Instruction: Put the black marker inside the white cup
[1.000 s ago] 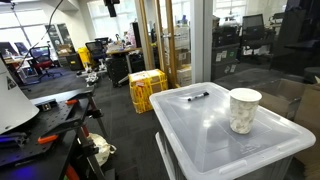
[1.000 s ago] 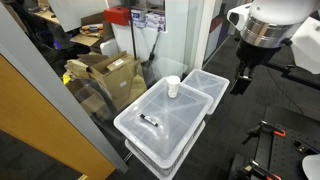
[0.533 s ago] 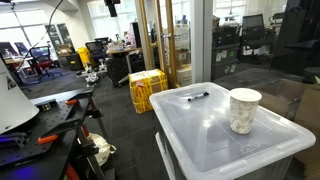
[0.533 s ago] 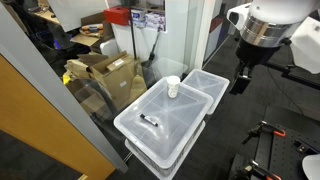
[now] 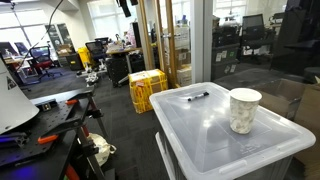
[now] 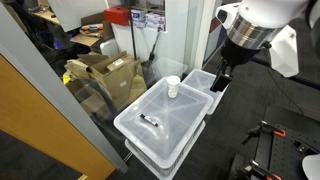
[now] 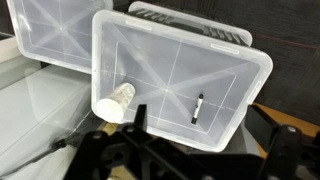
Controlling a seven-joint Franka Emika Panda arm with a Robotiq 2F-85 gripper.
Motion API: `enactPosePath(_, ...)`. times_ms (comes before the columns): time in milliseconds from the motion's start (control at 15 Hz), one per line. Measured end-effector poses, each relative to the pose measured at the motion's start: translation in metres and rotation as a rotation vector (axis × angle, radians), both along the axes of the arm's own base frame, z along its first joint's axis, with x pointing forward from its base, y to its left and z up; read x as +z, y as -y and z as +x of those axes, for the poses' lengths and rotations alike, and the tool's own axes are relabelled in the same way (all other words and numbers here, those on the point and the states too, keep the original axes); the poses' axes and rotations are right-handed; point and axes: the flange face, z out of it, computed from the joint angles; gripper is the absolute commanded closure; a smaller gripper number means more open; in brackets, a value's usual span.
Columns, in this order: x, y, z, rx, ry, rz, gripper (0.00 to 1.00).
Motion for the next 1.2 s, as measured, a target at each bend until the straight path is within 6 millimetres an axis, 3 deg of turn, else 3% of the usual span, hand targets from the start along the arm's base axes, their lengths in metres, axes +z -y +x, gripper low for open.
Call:
enactPosePath(667, -0.061, -0.019, 0.057, 0.004, 0.141, 0.137, 0.0)
enactPosePath(1200, -0.111, -0.029, 0.12, 0.01, 0.154, 0.165, 0.0)
